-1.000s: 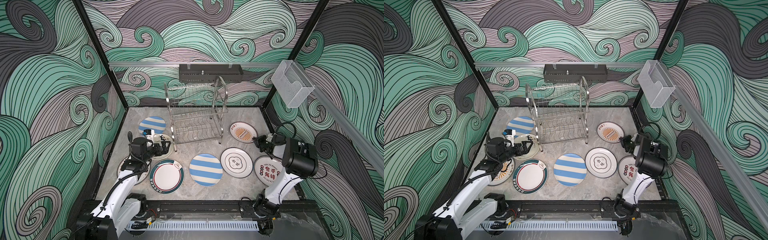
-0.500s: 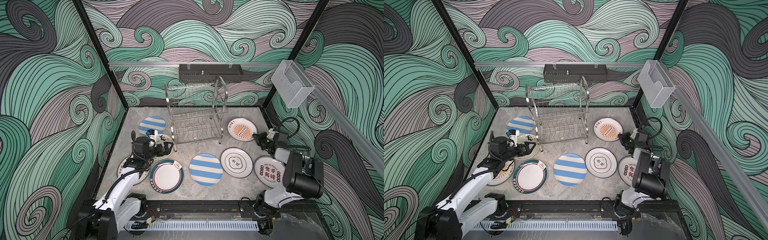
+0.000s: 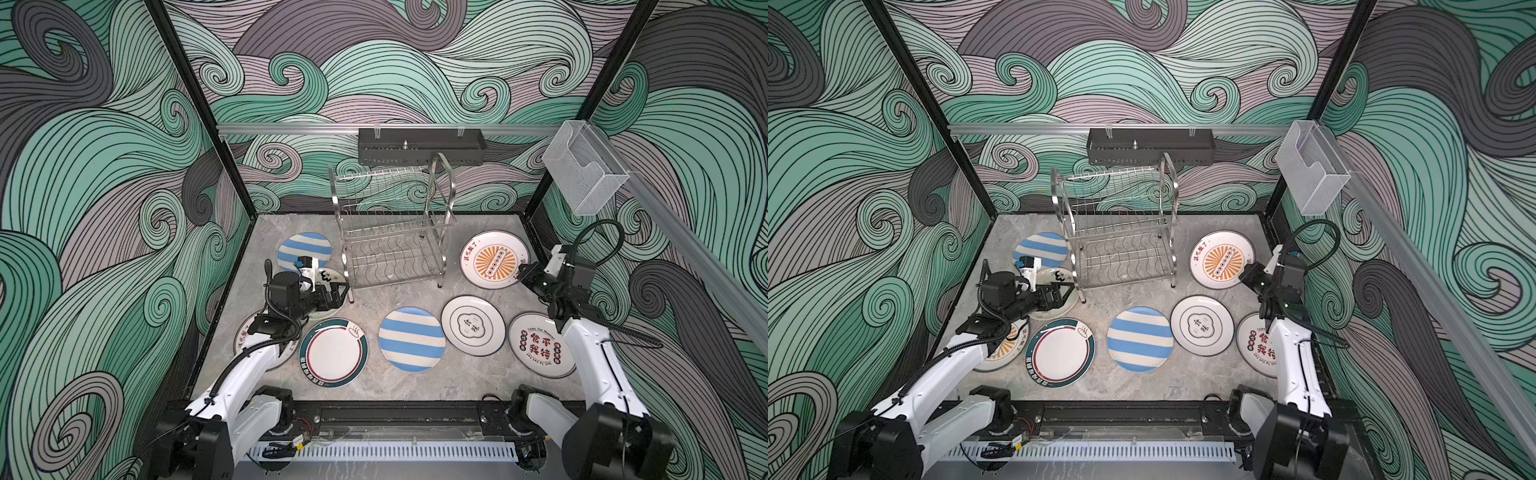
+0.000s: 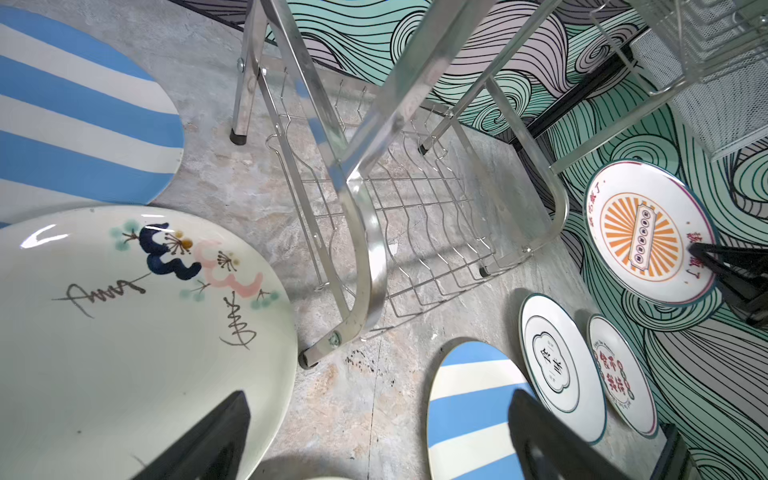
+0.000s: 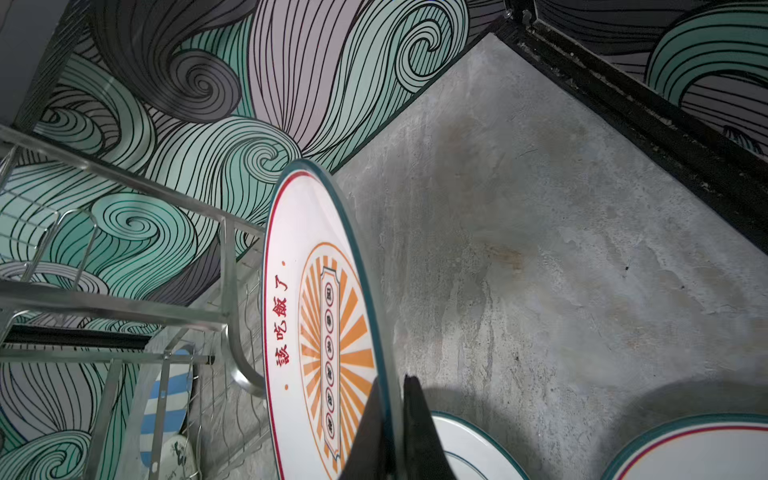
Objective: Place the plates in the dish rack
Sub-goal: 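Lift the sunburst plate with the right gripper toward the dish rack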
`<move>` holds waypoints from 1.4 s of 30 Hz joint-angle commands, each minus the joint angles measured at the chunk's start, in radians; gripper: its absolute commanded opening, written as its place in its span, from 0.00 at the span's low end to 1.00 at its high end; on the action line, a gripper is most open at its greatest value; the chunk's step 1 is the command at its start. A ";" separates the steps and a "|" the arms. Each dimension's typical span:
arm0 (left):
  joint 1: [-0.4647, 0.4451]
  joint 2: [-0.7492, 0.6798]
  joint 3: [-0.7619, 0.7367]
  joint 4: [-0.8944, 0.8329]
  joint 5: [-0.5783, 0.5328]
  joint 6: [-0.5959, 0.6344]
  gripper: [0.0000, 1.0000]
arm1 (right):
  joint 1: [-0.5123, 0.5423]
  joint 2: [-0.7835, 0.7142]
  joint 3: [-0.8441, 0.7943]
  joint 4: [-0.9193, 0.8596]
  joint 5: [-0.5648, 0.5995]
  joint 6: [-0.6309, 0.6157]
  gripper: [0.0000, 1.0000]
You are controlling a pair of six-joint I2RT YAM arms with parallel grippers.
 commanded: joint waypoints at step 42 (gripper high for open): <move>-0.023 0.036 -0.073 0.176 0.112 0.121 0.99 | 0.816 0.457 1.295 -0.512 0.675 -0.425 0.00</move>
